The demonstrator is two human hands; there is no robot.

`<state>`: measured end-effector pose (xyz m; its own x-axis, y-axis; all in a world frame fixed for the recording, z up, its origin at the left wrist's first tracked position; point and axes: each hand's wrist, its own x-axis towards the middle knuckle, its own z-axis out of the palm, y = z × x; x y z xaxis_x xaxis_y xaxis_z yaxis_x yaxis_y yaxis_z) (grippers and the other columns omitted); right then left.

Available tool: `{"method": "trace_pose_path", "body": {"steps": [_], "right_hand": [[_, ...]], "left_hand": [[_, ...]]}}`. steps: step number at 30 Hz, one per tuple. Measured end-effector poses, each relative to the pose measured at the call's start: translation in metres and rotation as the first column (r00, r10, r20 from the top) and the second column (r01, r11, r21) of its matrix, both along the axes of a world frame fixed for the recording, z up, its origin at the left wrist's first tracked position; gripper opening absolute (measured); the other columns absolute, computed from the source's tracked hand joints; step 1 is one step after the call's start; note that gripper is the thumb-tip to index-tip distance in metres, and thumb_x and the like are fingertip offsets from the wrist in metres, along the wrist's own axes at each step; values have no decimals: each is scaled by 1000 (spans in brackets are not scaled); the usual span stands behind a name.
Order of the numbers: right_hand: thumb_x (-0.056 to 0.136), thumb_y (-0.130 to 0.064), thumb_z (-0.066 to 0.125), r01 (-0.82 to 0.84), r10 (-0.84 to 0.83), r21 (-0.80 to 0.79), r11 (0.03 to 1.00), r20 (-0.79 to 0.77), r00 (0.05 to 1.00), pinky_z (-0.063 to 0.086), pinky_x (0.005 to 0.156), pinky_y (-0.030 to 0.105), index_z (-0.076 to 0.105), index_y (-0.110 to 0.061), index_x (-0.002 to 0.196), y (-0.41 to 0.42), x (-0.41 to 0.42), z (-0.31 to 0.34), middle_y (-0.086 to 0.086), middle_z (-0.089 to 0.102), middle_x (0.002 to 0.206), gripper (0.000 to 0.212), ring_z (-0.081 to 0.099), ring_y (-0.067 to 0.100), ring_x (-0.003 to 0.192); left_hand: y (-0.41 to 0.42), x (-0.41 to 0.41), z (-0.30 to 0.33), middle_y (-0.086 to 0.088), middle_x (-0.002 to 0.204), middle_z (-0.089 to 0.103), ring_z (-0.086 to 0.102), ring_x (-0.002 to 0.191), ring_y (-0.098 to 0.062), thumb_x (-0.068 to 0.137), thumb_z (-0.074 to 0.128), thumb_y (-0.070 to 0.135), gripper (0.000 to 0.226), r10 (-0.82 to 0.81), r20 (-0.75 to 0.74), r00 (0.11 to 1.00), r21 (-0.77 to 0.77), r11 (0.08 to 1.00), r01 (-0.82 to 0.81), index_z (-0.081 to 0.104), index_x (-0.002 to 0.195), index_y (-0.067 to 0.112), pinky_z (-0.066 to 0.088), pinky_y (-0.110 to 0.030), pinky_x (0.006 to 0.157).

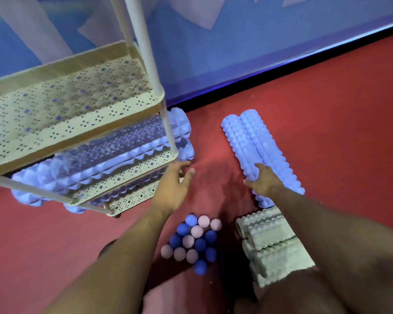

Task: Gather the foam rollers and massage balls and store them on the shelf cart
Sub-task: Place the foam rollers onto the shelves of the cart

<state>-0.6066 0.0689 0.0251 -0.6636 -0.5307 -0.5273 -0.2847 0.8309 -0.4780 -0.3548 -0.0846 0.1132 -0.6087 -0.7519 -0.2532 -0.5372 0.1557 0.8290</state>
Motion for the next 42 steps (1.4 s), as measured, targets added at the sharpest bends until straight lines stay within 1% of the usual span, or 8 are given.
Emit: {"method": "trace_pose_path", "body": {"steps": [3,8,18,26,31,34,39,42], "right_hand": [[79,-44,82,75,-78,67,995,39,996,52,97,45,34,-14,153,16,-24,-24,11,53,140,94,62,34,118],[84,-32,83,94,-104,189,977,42,994,45,92,36,35,-9,150,27,-30,-55,13,56,131,85,59,34,117],[69,-71,78,132,-75,386,913,-160,984,28,118,55,19,-13,157,8,-1,-91,24,13,163,121,21,44,147],[63,-70,82,272,-224,336,902,-174,959,32,115,46,22,-10,154,-11,8,-103,19,32,157,125,31,35,146],[75,-53,84,342,-351,390,855,-52,935,42,98,41,37,-9,138,-25,17,-105,19,52,131,90,47,26,130],[68,-51,89,341,-360,357,870,-13,933,44,106,44,20,-6,152,-29,24,-109,18,42,148,118,44,32,137],[69,-57,84,298,-357,278,913,193,914,47,73,28,65,-9,120,-39,32,-93,4,69,114,72,62,19,96],[86,-31,80,462,-487,164,871,409,772,51,51,21,71,1,106,-43,39,-73,3,75,74,39,69,16,57]], "left_hand": [[16,-18,-12,9,130,58,56,107,-1,103,56,35,38,-68,-5,998,-32,997,68,57,137,17,37,-2,90],[15,-11,-50,10,129,55,60,106,-6,103,54,39,36,-192,54,980,-74,978,196,57,135,24,48,-32,102],[2,16,-87,5,131,60,61,104,-8,104,52,40,34,25,152,988,67,997,-36,58,133,24,46,-26,94],[-3,33,-90,9,130,57,57,99,1,104,51,42,20,38,180,983,95,994,-56,56,122,34,48,-28,95],[-1,33,-88,8,132,54,56,98,2,104,49,46,35,34,196,980,115,992,-58,56,133,28,48,-32,98],[0,31,-88,10,134,53,58,102,-3,104,49,47,37,35,184,982,137,989,-61,55,135,29,48,-34,101],[-1,26,-83,12,126,59,59,104,-5,103,52,46,30,55,153,987,172,982,-82,56,129,33,44,-25,92],[-3,23,-73,12,121,62,61,105,-5,102,55,46,21,51,127,991,190,979,-74,55,121,39,47,-25,92]]}}
